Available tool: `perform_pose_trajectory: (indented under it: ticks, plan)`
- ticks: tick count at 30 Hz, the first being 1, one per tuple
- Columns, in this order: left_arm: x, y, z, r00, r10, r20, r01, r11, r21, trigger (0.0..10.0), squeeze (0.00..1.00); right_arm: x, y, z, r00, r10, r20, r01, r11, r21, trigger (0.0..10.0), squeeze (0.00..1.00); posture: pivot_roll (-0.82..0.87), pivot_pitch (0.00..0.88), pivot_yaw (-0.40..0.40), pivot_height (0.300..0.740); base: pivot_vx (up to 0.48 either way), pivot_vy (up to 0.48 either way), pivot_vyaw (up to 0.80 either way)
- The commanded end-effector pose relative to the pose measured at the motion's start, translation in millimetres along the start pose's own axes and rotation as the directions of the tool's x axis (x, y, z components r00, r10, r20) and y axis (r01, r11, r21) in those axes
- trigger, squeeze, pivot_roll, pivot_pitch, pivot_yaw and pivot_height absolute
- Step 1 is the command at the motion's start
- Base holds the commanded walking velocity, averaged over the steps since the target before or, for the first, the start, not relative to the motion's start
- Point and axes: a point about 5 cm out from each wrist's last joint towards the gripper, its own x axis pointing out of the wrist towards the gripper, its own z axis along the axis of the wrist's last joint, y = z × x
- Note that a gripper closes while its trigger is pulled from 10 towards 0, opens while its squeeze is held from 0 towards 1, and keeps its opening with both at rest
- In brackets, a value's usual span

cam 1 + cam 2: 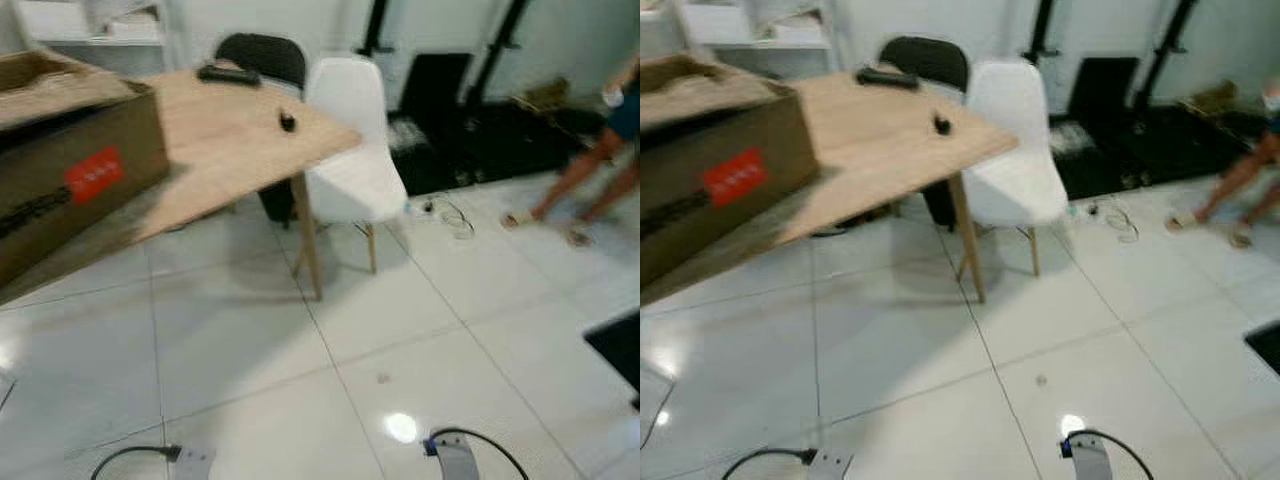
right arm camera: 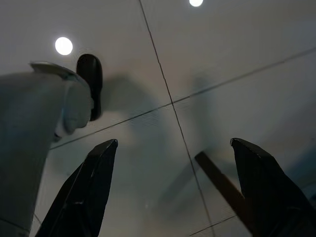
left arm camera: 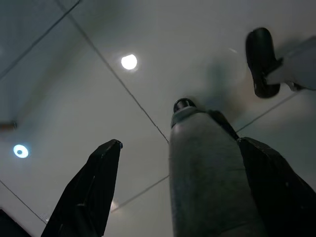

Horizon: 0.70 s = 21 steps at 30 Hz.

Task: Picking trash to rubbish bin

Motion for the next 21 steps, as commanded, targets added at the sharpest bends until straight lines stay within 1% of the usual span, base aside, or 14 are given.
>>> perform_pose_trajectory:
  ticks: [1, 8, 13, 21]
  plan:
    - [0.0, -5.5, -6.5, 0.999, -0.017, -0.028, 0.017, 1.0, 0.01, 10.0, 0.0, -0.5, -2.3, -4.6, 1.0, -0.004, -0.015, 0.004, 1.0, -0.006, 10.0, 0.0, 0.03, 0.072, -0.044, 0.74, 0.0, 0.0, -0.77]
    - [-0.1, -5.4, -7.1, 0.999, -0.016, -0.028, 0.016, 1.0, 0.013, 10.0, 0.0, -0.5, -0.7, -6.0, 1.0, 0.0, -0.021, 0.0, 1.0, -0.011, 10.0, 0.0, 0.03, 0.072, -0.044, 0.74, 0.0, 0.0, -0.78]
    - [-0.9, -4.2, -10.8, 0.999, -0.016, -0.043, 0.017, 0.999, 0.035, 10.0, 0.0, -0.5, 0.1, -6.6, 1.0, 0.001, -0.023, -0.002, 1.0, -0.012, 10.0, 0.0, 0.03, 0.072, -0.043, 0.74, 0.0, 0.0, -0.78]
    - [-0.7, -4.5, -10.2, 0.999, -0.015, -0.042, 0.016, 0.999, 0.031, 10.0, 0.0, -0.6, -0.6, -7.7, 1.0, 0.0, -0.027, 0.0, 1.0, -0.015, 10.0, 0.0, 0.03, 0.071, -0.046, 0.74, 0.0, 0.0, -0.78]
